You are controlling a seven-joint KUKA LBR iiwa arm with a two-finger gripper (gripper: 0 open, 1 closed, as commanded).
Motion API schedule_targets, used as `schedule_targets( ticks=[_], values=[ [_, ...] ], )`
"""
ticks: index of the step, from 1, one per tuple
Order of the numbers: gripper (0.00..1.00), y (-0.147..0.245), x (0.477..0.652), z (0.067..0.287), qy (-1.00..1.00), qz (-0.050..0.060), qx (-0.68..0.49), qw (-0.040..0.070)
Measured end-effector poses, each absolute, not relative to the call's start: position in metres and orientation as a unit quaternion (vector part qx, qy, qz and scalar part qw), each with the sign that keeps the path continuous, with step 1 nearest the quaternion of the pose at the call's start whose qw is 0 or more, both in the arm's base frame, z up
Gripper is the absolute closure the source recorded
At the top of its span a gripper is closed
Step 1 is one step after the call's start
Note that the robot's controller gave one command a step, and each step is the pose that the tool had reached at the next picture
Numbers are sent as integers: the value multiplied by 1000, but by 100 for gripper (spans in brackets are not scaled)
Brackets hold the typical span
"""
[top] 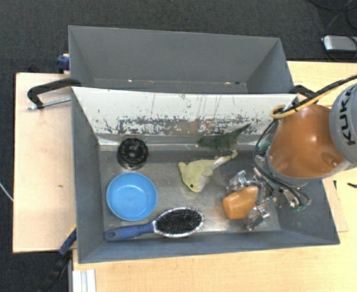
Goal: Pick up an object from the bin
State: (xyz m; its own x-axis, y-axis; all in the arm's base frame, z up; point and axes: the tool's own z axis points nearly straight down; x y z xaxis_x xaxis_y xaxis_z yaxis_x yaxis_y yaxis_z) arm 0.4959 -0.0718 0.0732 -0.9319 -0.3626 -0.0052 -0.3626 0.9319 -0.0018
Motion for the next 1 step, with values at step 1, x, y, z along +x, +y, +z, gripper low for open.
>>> schedule_targets(
  ticks=[1],
  values=[
    [100, -71, 497, 89, 983, 0, -185, 4]
  ],
)
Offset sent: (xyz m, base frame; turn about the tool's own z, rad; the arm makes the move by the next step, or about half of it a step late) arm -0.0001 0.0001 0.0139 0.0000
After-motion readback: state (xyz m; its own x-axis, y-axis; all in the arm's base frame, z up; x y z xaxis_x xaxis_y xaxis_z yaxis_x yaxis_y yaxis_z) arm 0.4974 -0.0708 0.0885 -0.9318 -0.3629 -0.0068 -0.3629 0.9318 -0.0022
